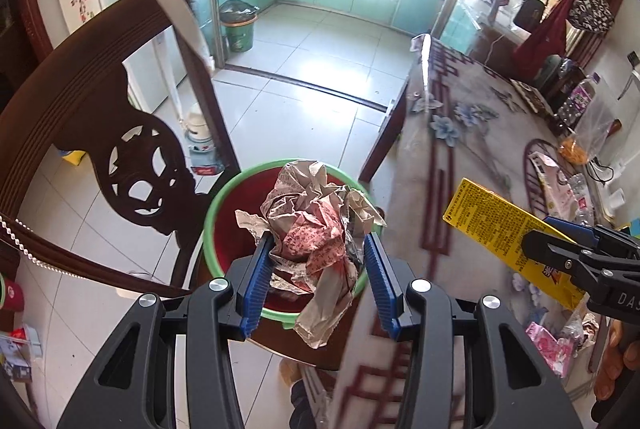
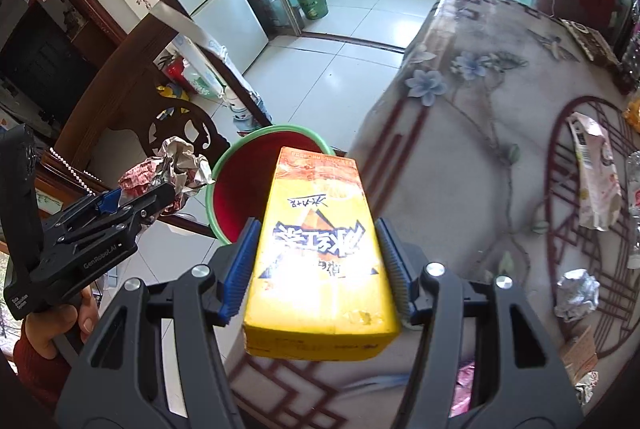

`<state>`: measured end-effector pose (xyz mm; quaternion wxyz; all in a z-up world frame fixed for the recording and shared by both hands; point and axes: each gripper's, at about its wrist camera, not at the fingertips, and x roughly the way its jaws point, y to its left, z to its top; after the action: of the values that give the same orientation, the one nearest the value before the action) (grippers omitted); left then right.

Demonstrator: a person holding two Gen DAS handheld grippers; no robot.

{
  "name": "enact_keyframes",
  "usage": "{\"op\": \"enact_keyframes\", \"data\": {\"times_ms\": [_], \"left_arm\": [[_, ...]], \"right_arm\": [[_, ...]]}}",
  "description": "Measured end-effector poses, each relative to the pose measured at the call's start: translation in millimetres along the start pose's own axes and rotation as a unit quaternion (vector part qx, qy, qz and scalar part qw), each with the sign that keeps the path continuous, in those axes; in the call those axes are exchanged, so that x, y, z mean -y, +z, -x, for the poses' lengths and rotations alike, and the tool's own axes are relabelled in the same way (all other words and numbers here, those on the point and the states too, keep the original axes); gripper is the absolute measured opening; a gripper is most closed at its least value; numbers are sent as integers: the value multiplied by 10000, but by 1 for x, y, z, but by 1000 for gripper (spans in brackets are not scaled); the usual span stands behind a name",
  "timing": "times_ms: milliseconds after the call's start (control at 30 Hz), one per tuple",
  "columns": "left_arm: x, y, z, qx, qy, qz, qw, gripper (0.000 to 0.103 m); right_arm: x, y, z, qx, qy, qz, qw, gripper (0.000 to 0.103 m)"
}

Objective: Collect trash
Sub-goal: 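Open the left tool to drop the wrapper while the right tool drops the carton into the bucket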

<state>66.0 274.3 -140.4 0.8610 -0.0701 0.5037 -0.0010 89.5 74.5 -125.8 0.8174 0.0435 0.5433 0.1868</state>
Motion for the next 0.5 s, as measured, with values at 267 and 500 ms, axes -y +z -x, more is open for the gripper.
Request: {"op": "enact_keyframes", "data": {"times_ms": [267,500], "left_arm": [[-34,6,-20,-195,18,41,9998,43],[-44,12,-29,-238,-69,-25,9997,44]], "right_arm": [[-26,8,-27,-147,51,-52,9999,57],[-41,13,-39,-234,39,-50,9997,57]]}}
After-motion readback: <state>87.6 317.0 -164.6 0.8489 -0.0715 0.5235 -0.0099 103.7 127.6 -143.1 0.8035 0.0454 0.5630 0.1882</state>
